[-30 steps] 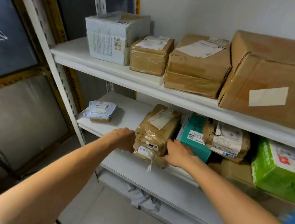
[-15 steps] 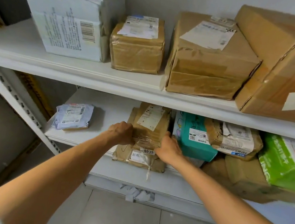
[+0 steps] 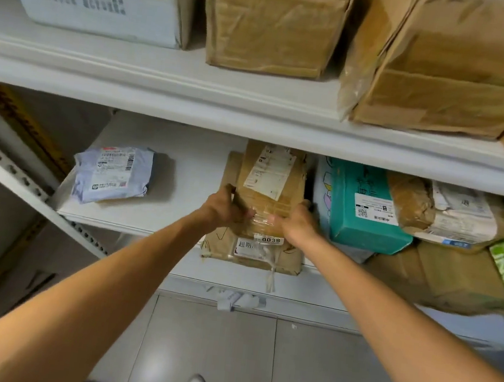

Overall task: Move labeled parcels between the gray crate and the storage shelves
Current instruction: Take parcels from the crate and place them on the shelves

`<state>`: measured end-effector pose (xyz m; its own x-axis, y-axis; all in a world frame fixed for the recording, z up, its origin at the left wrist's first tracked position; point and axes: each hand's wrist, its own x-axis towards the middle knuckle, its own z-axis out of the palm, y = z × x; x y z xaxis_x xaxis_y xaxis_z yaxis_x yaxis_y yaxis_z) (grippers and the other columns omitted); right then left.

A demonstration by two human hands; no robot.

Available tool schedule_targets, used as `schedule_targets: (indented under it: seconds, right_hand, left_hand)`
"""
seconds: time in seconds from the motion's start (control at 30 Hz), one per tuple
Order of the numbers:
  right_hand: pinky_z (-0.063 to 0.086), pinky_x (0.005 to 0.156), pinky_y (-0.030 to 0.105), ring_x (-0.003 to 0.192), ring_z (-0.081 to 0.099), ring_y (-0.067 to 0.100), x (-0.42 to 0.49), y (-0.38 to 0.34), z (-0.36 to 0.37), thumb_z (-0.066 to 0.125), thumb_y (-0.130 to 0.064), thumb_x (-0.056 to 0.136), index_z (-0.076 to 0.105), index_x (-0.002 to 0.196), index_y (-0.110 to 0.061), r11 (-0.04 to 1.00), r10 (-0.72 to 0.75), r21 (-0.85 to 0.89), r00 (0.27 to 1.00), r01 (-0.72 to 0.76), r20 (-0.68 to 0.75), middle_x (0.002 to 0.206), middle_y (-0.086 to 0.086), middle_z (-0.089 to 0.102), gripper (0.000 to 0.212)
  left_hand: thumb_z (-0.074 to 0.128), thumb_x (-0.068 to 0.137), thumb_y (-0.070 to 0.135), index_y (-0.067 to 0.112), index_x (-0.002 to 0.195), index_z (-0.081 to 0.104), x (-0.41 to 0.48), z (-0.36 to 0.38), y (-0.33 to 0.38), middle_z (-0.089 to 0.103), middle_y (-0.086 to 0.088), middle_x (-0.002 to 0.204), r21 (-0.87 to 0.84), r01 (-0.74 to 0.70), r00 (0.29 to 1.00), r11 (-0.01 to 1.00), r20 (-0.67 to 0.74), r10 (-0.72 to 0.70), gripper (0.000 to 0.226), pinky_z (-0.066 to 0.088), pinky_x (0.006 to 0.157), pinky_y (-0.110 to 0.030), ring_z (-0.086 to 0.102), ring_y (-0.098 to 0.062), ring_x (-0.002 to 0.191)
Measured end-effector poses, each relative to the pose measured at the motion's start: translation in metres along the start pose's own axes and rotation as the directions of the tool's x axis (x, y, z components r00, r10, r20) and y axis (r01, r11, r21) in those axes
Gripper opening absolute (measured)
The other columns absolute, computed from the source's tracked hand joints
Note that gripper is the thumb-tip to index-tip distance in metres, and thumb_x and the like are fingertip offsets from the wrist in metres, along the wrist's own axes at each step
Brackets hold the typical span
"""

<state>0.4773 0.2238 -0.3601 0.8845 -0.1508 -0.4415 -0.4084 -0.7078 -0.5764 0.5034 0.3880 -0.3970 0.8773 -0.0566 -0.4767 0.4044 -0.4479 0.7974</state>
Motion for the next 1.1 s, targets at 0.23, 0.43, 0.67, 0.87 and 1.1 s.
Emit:
schedule_targets:
  seconds: [0.23, 0.43, 0.67, 0.87, 1.1]
  right_hand:
    - [0.050, 0.099, 0.041, 0.122, 0.054, 0.029, -0.016, 0.004, 0.010, 0.078, -0.012, 0.078, 0.028, 0.146, -0.006, 0.982, 0.106, 0.157, 0.994, -0.102, -0.016, 0.134, 0.013, 0.054, 0.085]
    - [0.048, 0.097, 0.033, 0.119, 0.057, 0.022, -0.030, 0.021, 0.005, 0.081, -0.007, 0.073, 0.044, 0.132, -0.011, 0.984, 0.038, 0.165, 0.990, -0.061, 0.139, 0.125, 0.002, 0.061, 0.069]
    - [0.046, 0.102, 0.047, 0.123, 0.053, 0.024, 0.003, 0.032, 0.006, 0.090, -0.013, 0.047, 0.021, 0.149, -0.018, 0.939, 0.022, 0.330, 0.972, -0.101, 0.235, 0.132, 0.002, 0.058, 0.124]
    - [0.036, 0.110, 0.044, 0.134, 0.043, 0.025, -0.001, 0.021, 0.001, 0.096, -0.018, 0.040, 0.020, 0.152, -0.020, 0.906, 0.050, 0.392, 0.962, -0.157, 0.270, 0.140, 0.000, 0.052, 0.135]
    - [0.028, 0.113, 0.039, 0.144, 0.026, 0.023, -0.027, 0.023, -0.004, 0.072, 0.001, 0.080, 0.003, 0.155, -0.023, 0.910, -0.048, 0.410, 0.972, -0.052, 0.229, 0.157, 0.002, 0.027, 0.105]
  left_hand:
    - [0.071, 0.080, 0.004, 0.012, 0.124, 0.050, -0.043, 0.003, -0.004, 0.062, -0.011, 0.118, -0.067, 0.038, 0.999, 0.997, -0.029, -0.040, 0.050, 0.054, 0.091, -0.047, 0.061, -0.030, 0.107]
    - [0.080, 0.077, 0.027, 0.013, 0.118, 0.048, -0.071, 0.008, -0.016, 0.063, -0.011, 0.117, -0.249, 0.062, 0.998, 0.967, 0.001, -0.064, 0.054, 0.056, 0.087, -0.050, 0.065, -0.031, 0.105]
    - [0.069, 0.087, 0.015, 0.024, 0.137, 0.040, -0.056, -0.003, -0.006, 0.060, -0.007, 0.121, -0.179, 0.092, 0.986, 0.980, 0.151, -0.065, 0.059, 0.055, 0.083, -0.048, 0.059, -0.029, 0.111]
    - [0.072, 0.082, 0.037, 0.019, 0.130, 0.051, -0.042, 0.002, -0.003, 0.064, -0.007, 0.119, -0.286, 0.192, 0.977, 0.939, 0.143, -0.157, 0.054, 0.054, 0.083, -0.045, 0.062, -0.028, 0.102]
    - [0.070, 0.085, 0.015, 0.013, 0.123, 0.058, -0.051, 0.002, -0.012, 0.065, -0.010, 0.120, -0.405, 0.201, 0.979, 0.892, 0.104, -0.173, 0.039, 0.048, 0.089, -0.042, 0.060, -0.028, 0.105]
